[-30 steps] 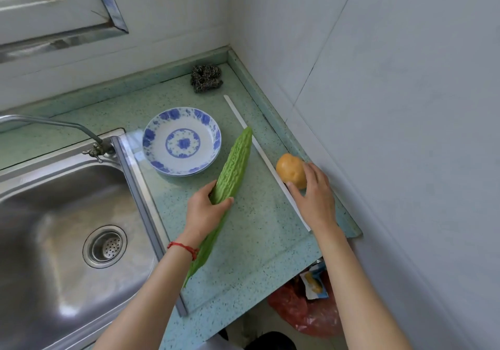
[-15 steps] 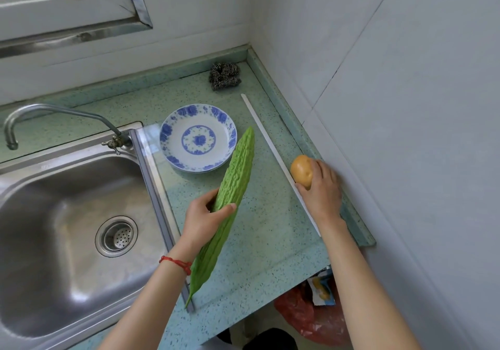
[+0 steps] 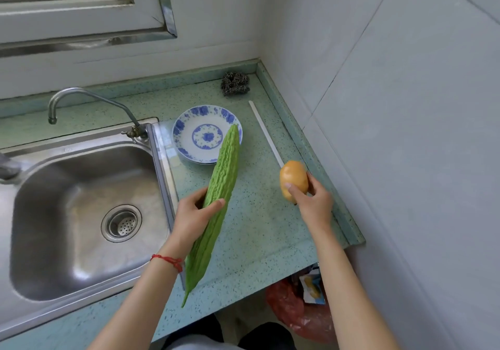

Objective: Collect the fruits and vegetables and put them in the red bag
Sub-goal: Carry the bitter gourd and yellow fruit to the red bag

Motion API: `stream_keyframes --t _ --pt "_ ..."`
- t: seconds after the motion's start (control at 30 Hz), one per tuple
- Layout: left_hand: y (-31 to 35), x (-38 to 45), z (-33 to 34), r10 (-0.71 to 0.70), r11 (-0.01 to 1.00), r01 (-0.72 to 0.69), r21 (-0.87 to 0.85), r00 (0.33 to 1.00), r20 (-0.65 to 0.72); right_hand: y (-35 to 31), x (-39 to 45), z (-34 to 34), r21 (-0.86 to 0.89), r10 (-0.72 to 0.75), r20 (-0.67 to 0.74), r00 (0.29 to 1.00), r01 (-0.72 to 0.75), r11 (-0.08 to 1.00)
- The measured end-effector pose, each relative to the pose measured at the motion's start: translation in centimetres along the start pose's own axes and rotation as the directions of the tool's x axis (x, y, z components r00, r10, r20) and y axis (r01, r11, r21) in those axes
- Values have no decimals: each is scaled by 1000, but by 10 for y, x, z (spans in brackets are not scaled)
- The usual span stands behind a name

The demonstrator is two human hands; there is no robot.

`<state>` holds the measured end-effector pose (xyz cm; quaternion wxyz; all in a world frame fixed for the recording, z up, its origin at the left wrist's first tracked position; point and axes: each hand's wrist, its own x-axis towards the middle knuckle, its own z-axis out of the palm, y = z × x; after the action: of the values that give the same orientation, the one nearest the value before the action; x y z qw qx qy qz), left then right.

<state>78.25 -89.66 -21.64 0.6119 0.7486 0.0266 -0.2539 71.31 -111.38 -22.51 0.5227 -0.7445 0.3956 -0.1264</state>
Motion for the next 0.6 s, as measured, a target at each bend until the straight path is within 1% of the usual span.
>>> stream_keyframes --t 0.1,0.23,0.43,0.6 --pt "-7 -23 -1 -22 997 18 -71 998 -65 1 -19 -6 113 4 87 996 -14 993" --pt "-15 -55 -1 -45 988 23 -151 988 -145 5 -42 -14 199 -9 176 984 -27 980" --pt "-40 -115 -2 -56 975 -10 -223 955 -291 17 -76 -26 216 -56 321 945 -16 976" --pt "-58 -166 -14 -56 963 -62 -262 905 -422 20 -104 -21 217 -64 420 905 -32 976"
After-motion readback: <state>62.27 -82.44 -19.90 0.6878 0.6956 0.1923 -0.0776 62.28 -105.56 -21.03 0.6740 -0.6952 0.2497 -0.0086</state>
